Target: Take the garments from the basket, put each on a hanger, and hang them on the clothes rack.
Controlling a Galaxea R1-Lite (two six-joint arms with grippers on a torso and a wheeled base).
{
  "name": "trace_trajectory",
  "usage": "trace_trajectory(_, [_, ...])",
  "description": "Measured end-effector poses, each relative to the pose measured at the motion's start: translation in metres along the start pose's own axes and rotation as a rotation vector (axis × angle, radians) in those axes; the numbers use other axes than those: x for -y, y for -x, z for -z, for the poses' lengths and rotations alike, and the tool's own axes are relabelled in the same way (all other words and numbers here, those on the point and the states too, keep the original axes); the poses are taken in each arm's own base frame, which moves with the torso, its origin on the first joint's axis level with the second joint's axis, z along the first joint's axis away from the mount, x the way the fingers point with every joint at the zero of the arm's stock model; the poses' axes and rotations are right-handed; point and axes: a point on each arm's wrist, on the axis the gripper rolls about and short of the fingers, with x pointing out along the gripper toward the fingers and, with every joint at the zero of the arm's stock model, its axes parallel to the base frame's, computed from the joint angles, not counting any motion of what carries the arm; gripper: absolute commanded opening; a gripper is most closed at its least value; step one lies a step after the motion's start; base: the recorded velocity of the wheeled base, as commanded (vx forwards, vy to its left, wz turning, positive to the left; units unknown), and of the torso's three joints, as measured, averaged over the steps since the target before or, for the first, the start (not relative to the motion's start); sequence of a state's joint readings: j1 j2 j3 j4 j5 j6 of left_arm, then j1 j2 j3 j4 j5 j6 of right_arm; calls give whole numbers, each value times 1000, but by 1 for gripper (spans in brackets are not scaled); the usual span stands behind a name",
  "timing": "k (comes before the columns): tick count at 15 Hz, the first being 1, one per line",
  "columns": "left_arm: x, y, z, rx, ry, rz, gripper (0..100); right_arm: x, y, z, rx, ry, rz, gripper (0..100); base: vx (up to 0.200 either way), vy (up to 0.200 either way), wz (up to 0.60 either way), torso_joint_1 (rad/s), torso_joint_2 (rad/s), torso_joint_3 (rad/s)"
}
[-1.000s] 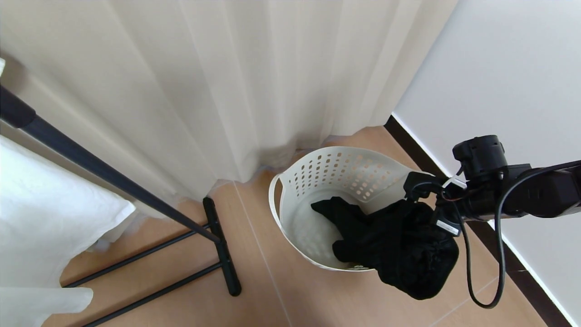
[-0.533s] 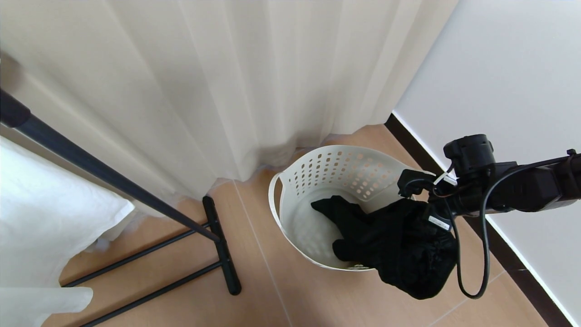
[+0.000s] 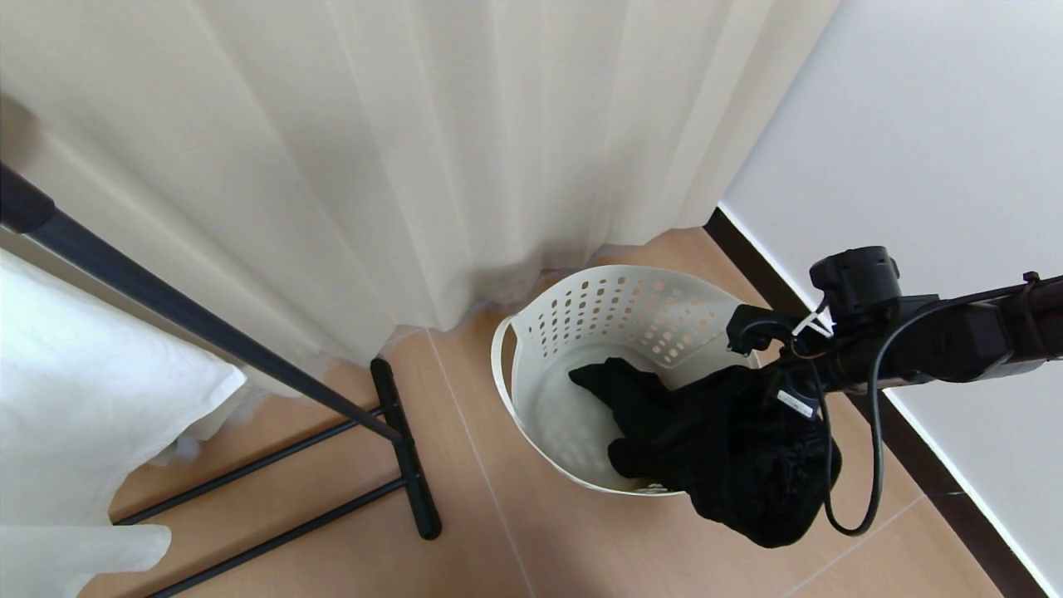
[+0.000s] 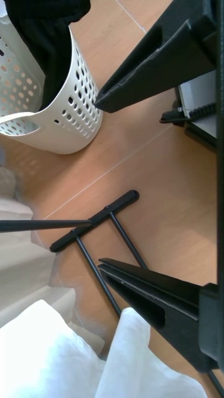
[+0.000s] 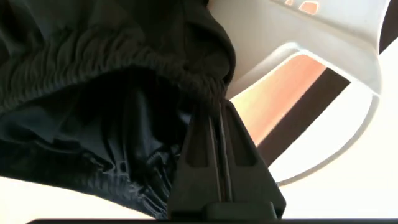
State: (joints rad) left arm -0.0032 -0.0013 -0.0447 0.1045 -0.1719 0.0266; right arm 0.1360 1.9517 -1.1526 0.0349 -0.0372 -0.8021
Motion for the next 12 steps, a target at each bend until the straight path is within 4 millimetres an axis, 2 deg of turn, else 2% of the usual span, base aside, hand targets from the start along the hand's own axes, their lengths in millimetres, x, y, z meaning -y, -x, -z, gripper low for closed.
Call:
trace_trajectory(3, [0, 0, 0, 0, -2, 0, 100, 1, 24, 0, 61, -130, -12, 0, 0, 0, 0, 0, 0, 0])
trace_trajectory(5, [0, 0, 0, 0, -3, 0, 100, -4, 51, -1, 107, -208, -5, 0, 0, 0, 0, 0, 0, 0])
trace_trajectory(8, [0, 0, 0, 0, -4, 1, 100, -23, 110, 0, 219, -294, 7, 0, 0, 0, 0, 0, 0, 0])
trace_trajectory(12, [0, 0, 0, 0, -8, 5, 100, -67, 195, 16, 440, -374, -35, 0, 0, 0, 0, 0, 0, 0])
